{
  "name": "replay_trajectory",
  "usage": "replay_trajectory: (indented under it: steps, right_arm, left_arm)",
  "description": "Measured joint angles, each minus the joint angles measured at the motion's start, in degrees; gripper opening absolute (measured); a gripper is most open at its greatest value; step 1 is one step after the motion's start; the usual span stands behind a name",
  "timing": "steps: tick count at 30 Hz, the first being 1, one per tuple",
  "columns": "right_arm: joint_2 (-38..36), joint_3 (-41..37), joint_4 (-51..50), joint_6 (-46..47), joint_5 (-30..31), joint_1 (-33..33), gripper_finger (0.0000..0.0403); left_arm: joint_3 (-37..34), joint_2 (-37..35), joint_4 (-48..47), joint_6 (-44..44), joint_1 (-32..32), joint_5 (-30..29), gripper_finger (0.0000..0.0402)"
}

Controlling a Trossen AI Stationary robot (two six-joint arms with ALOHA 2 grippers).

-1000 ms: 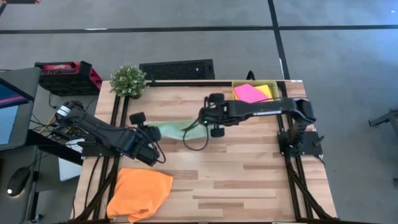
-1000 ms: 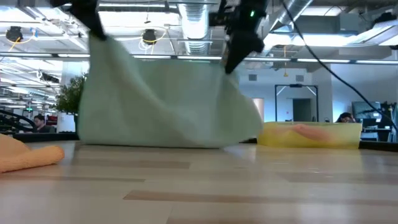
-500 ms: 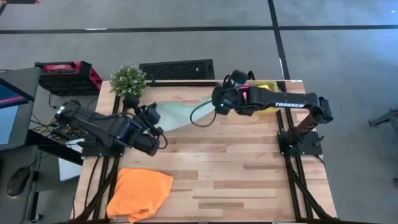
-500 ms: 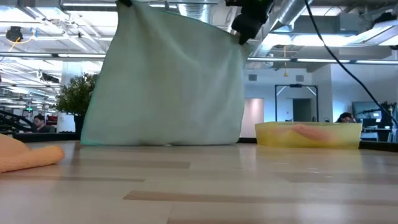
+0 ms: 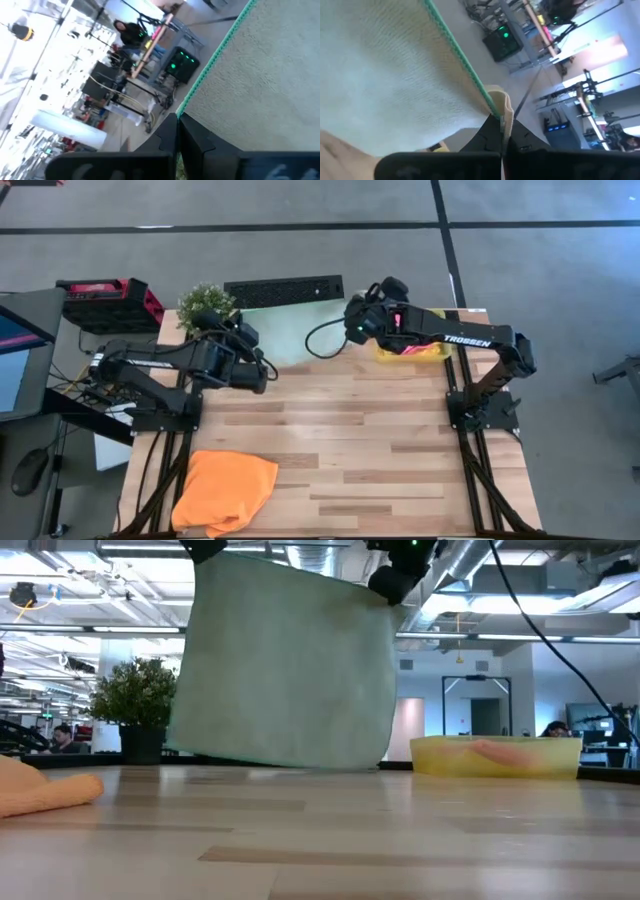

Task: Fold microfiber towels
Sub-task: Fold the light green towel

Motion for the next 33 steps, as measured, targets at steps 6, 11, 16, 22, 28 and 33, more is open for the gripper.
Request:
replay_trajectory:
  steps: [6, 11, 16, 22, 28, 33]
  right_arm:
    - [-0.6, 0.0, -1.9, 0.7, 2.7, 3.0, 0.0008]
    - [0.1, 0.0, -12.3, 9.8, -3.1, 6.2, 0.0009]
    - [3.1, 0.0, -23.5, 21.1, -11.2, 9.8, 0.0009]
    - [7.9, 0.0, -27.9, 26.2, -20.5, 16.0, 0.0009]
    - [13.5, 0.0, -27.9, 29.2, -26.1, 21.5, 0.001]
    - [18.8, 0.0, -27.6, 32.5, -28.2, 24.3, 0.001]
  left_arm:
    - [0.0, 0.0, 0.0, -0.7, -1.3, 1.9, 0.0]
    - [-1.1, 0.0, 0.0, -1.7, -2.8, 14.8, 0.0]
    - [-5.5, 0.0, 0.2, -5.2, -4.9, 25.4, 0.0]
    - [-10.5, 0.0, 1.2, -11.8, -9.6, 34.6, 0.0]
    - [-14.6, 0.0, 5.5, -17.6, -15.8, 44.4, 0.0]
    - [-19.6, 0.0, 13.2, -20.2, -20.0, 50.9, 0.0]
